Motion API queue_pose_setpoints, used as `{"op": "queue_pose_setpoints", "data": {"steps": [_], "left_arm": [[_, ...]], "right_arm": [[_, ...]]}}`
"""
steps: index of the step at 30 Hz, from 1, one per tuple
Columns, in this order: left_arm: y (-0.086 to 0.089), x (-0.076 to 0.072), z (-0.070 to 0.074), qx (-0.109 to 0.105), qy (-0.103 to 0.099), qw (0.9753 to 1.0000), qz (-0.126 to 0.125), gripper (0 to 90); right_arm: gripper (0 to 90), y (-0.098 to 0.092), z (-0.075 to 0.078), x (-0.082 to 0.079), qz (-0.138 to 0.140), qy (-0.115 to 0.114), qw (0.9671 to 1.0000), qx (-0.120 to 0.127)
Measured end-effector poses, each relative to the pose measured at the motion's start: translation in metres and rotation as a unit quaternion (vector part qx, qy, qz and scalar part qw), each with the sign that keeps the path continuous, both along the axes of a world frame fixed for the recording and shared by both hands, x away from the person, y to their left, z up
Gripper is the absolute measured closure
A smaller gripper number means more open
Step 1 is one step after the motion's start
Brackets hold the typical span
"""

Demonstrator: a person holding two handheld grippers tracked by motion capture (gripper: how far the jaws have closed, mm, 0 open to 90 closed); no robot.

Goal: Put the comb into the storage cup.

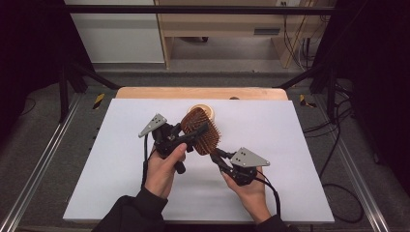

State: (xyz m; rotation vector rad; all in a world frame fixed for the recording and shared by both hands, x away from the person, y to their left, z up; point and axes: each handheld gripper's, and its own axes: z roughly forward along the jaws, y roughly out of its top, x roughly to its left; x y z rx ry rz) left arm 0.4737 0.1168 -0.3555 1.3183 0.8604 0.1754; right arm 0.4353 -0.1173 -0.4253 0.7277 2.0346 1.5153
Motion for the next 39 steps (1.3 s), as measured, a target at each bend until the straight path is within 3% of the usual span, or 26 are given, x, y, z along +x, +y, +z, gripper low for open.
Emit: {"op": "queue_pose_setpoints", "data": {"steps": [6,14,20,27,34,35,39], "left_arm": [[-0.0001,0.0010,-0.0019,-0.012,0.007,0.9999,-0.002,37.1],[-0.0012,0.0014,-0.0035,-0.008,0.009,0.9999,0.001,41.5],[-0.0001,0.0038,-0.0050,-0.004,0.023,0.9997,-0.001,44.5],[0.0031,0.0058,-0.0064,-0.015,0.049,0.9987,-0.002,48.1],[0.0024,0.0064,-0.0054,-0.018,0.051,0.9985,-0.009,49.3],[0.0025,0.0063,-0.0050,-0.015,0.050,0.9986,-0.007,49.3],[0.0064,0.0064,-0.0024,-0.014,0.043,0.9990,-0.005,49.4]], "right_arm": [[72.8,0.0011,-0.0002,-0.0008,0.001,-0.002,1.0000,-0.002],[72.7,0.0005,-0.0003,-0.0004,0.000,-0.002,1.0000,0.000],[72.7,0.0013,-0.0024,-0.0004,-0.005,-0.001,1.0000,-0.004],[72.6,0.0041,-0.0061,0.0012,-0.004,0.006,1.0000,-0.005],[71.8,0.0041,-0.0067,0.0010,-0.006,0.006,1.0000,-0.003],[70.6,0.0041,-0.0068,0.0010,-0.006,0.005,1.0000,-0.003],[52.3,0.0016,-0.0070,0.0012,-0.009,0.013,0.9999,0.006]]}}
